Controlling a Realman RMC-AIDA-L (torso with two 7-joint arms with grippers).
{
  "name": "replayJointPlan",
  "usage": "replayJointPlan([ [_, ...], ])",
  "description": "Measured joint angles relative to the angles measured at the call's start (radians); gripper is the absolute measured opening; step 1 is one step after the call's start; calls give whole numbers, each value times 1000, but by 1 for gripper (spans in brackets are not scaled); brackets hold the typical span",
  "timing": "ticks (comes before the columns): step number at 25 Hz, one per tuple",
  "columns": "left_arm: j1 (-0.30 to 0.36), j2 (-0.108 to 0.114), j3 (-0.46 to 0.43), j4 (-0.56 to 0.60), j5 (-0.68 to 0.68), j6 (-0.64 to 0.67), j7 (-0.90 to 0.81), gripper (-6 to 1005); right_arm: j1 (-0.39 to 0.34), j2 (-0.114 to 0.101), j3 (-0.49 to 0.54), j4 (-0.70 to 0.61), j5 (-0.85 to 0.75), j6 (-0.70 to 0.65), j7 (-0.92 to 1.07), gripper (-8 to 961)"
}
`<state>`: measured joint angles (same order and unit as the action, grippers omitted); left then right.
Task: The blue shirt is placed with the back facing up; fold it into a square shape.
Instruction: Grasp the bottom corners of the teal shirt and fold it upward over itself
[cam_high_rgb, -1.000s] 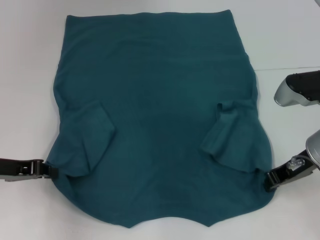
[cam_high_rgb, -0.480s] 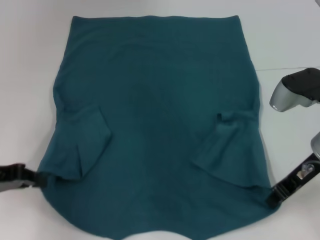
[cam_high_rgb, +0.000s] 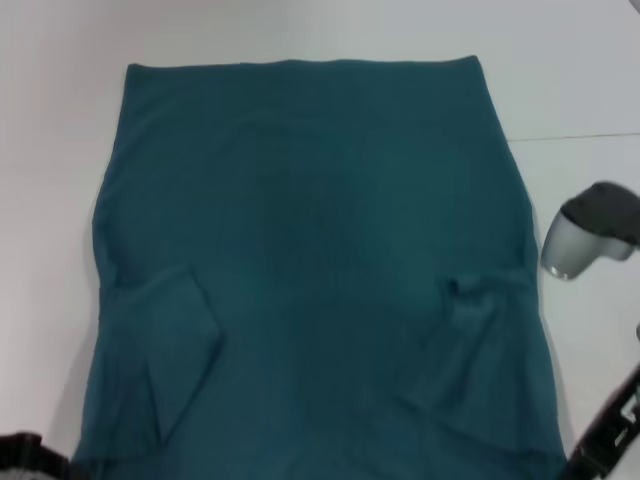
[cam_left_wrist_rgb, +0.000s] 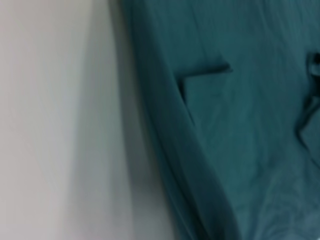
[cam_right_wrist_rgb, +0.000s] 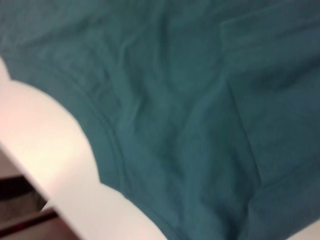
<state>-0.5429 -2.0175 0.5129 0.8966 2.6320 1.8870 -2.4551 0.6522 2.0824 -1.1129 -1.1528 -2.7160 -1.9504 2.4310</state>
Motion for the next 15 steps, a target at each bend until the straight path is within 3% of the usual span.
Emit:
replayJointPlan([
  [5, 27, -7, 1, 16, 9, 99, 17, 17, -12, 8, -47, 2, 5, -33, -22, 57],
  [15, 106, -37, 39, 63, 59, 188, 12, 16, -56, -9, -160, 6, 1, -45, 18, 57],
])
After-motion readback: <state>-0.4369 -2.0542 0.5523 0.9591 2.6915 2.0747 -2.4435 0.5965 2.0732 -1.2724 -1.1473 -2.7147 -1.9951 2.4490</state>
